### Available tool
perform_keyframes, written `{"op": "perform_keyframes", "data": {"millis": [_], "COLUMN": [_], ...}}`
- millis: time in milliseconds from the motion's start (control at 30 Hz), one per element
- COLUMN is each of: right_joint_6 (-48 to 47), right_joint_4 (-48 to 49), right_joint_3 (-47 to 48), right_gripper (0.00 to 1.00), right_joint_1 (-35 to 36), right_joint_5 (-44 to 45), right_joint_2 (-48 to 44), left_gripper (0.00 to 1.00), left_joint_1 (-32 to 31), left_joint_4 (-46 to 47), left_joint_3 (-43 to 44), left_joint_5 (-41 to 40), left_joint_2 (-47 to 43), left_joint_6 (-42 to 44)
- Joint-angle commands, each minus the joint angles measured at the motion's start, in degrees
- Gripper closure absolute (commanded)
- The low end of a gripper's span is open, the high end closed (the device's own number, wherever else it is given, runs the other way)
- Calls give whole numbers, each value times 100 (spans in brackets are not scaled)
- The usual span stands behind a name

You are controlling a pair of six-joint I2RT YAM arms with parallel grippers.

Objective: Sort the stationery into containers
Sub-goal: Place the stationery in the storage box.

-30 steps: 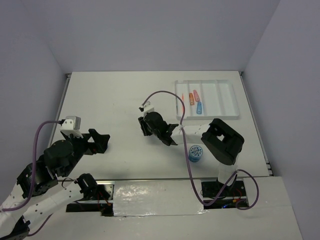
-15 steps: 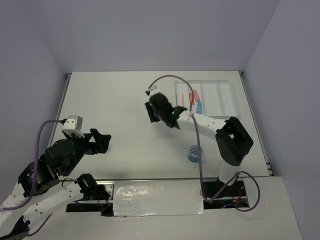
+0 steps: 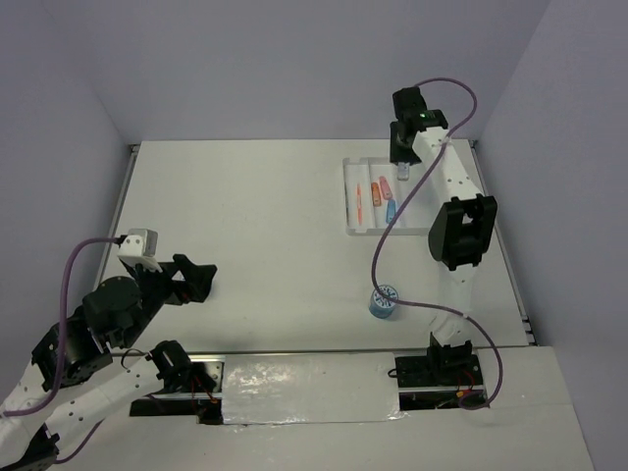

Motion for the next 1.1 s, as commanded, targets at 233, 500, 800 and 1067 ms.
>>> {"op": "perform_keyframes", "data": {"millis": [233,500,800,1067], "right_joint_6": [-164,-50,108,249], "right_joint_4": [-772,-711,-456,-394], "right_joint_3": [246,96,43,-1], "right_gripper": [100,99,64,15], "right_joint_1": [-479,-479,-506,-523], "right_joint_5": [292,406,424,327], "right_joint_2": [973,1457,1290,605], "left_gripper": [1,1,1,1], "left_joint_1": [-31,-48,-66,-75], "left_joint_4": [304,313,322,340], "left_joint_3": [-59,-68,-68,-68], "left_joint_5": [191,200,235,270], "left_joint_2": [-137,-190,-146,-111], "left_joint_6": [211,220,246,264]}}
